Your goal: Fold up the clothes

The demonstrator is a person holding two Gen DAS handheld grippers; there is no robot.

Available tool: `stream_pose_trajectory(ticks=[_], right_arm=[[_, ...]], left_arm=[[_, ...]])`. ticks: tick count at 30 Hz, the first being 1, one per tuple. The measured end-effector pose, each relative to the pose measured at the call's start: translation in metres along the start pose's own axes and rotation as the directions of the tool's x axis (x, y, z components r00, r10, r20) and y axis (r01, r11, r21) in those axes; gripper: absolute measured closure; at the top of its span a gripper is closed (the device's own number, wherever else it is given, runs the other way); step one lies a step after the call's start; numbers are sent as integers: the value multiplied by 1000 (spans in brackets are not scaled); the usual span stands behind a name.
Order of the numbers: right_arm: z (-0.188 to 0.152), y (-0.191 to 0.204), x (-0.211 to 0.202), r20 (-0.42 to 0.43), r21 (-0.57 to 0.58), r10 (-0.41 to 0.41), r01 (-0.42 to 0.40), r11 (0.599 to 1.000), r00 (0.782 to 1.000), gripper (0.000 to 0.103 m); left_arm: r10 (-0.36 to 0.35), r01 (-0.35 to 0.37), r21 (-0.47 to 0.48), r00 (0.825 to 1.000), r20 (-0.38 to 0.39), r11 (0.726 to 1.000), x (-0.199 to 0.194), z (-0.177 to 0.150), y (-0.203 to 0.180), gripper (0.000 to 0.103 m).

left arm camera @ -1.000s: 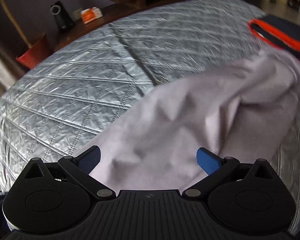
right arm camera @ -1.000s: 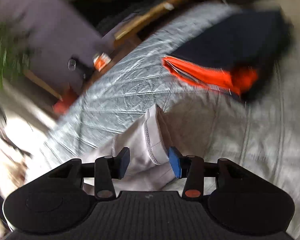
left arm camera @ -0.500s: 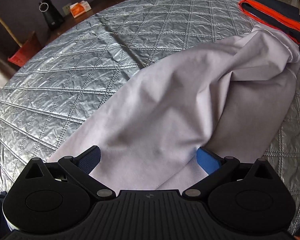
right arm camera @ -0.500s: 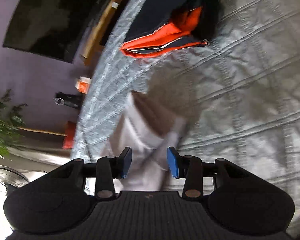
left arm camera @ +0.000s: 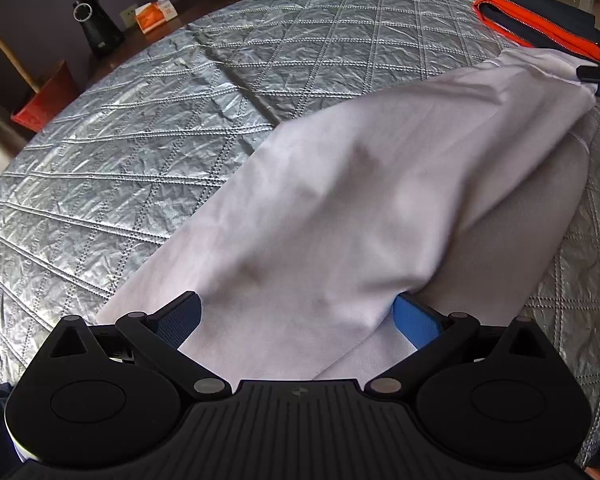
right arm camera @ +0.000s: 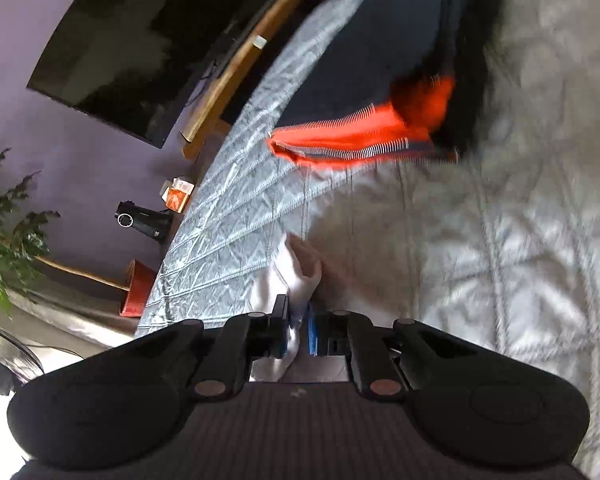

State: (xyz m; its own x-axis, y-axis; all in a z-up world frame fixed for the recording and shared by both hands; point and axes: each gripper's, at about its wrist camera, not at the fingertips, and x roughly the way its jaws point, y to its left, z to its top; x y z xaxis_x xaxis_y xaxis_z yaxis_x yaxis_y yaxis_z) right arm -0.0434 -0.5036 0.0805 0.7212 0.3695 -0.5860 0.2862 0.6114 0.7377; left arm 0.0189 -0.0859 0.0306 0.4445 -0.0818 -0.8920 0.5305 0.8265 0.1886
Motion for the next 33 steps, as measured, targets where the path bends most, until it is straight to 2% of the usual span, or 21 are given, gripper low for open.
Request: stream_pose_trajectory(ticks=[4,7,8,11,13,15,17,20,21,22,24,26,27,28,31,33], right_arm=[[4,-5,3,-27,-33,-32,31,999,999,94],[-5,-6,12,-71,-93,-105,98,991,992,95],[-7,-5,11,-73,-138,-127,116,984,989,99],[-11,18,2,-31,-333,-194,173,927,981,93],[-13,34,6,16,-461,-232,213,861,973,78],[-17,45,-3,79,-561,-257,256,787,963,76],[-22,52,-14,134,-618,-254,281,734,958,76],[-39,70,-21,173,-704,-182,251,664,968,73],[-47,79,-22,169,-743,-148,224,630,975,67],[-59,91,-19,139,-794,-115,180,581,984,56],[-86,113,-5,40,-882,-79,73,466,996,45],[-118,133,7,-43,-943,-55,-23,331,998,47],[-133,141,16,-71,-964,-50,-56,262,996,47],[-145,147,24,-94,-971,-43,-82,226,995,46],[-154,158,47,-129,-944,-6,-121,307,992,47],[-150,158,60,-114,-911,9,-108,397,993,47]], left_arm=[[-13,13,-7,1000,-6,1000,0,0,3,0],[-20,19,-29,1000,-13,999,0,1,12,0],[-17,16,-37,1000,-13,999,0,1,16,0],[-3,2,-82,1000,-7,997,-4,2,32,0],[27,-26,-104,1000,6,994,-9,3,45,0],[56,-53,-137,998,16,989,-14,5,58,0],[79,-73,-187,997,22,980,-19,5,74,0],[117,-108,-238,993,22,965,-25,3,94,0],[129,-120,-254,991,21,960,-27,2,100,0],[137,-127,-268,990,19,955,-29,0,105,0],[151,-139,-294,988,17,946,-31,-3,114,0],[140,-126,-288,990,29,949,-34,-6,116,0],[127,-110,-260,991,51,959,-36,-9,112,2],[114,-94,-230,991,73,969,-38,-12,107,5],[75,-60,-96,985,156,994,-47,-26,88,6],[68,-71,13,982,178,997,-50,-37,71,6]])
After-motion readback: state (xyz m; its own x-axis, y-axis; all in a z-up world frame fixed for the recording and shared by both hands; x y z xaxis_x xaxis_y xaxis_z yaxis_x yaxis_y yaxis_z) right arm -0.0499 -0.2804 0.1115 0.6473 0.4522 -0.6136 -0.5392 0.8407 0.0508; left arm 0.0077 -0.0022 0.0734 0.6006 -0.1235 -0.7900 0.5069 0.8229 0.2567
